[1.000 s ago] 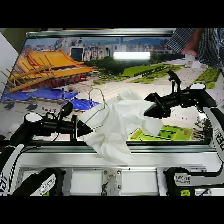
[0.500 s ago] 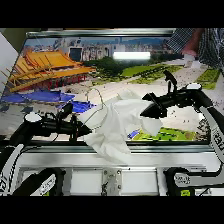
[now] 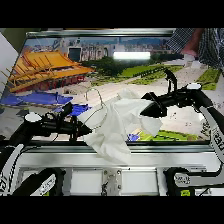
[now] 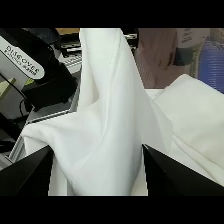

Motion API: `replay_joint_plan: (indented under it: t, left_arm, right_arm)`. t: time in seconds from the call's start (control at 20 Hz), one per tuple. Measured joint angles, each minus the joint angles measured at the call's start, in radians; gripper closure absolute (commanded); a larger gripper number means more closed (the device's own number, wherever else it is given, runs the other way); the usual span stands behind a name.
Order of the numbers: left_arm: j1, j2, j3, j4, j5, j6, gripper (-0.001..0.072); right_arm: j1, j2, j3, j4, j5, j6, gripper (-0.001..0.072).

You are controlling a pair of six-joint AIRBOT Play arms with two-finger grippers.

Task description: Fold the clothes and pants, and hang the long-sleeved shirts on hangers.

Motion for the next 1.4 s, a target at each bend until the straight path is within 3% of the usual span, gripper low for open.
replay_joint_plan:
  t: [0.25,0.3,0.4,0.95,1.0,1.05,1.1,1.4]
  left_arm:
    - [0.0,0.0,0.0,0.0,0.0,0.0,0.0691]
    - [0.0,0.0,0.0,-0.001,0.0,0.0,0.0691]
    - [0.0,0.0,0.0,-0.001,0.0,0.0,0.0691]
    - [0.0,0.0,0.0,-0.002,0.02,0.0,0.069]
    - [0.0,0.0,0.0,-0.002,0.024,0.0,0.0648]
    - [0.0,0.0,0.0,-0.005,0.029,-0.003,0.0384]
    - [-0.002,0.0,0.001,-0.037,0.032,-0.009,0.0252]
    - [0.005,0.037,0.0,-0.008,0.061,-0.163,0.0251]
  right_arm:
    - [0.0,0.0,0.0,0.0,0.0,0.002,0.013]
    - [0.0,0.0,0.0,0.0,0.0,0.002,0.0188]
    - [0.0,0.0,0.0,0.001,0.0,0.002,0.0699]
    - [0.001,0.0,0.0,0.001,-0.002,0.002,0.0691]
    - [0.001,0.0,0.0,0.001,-0.003,0.001,0.0691]
    - [0.001,0.0,0.0,0.0,-0.003,0.001,0.0691]
    - [0.003,0.0,-0.001,0.0,-0.003,0.002,0.0691]
    - [0.002,-0.001,-0.002,-0.001,-0.003,0.003,0.0694]
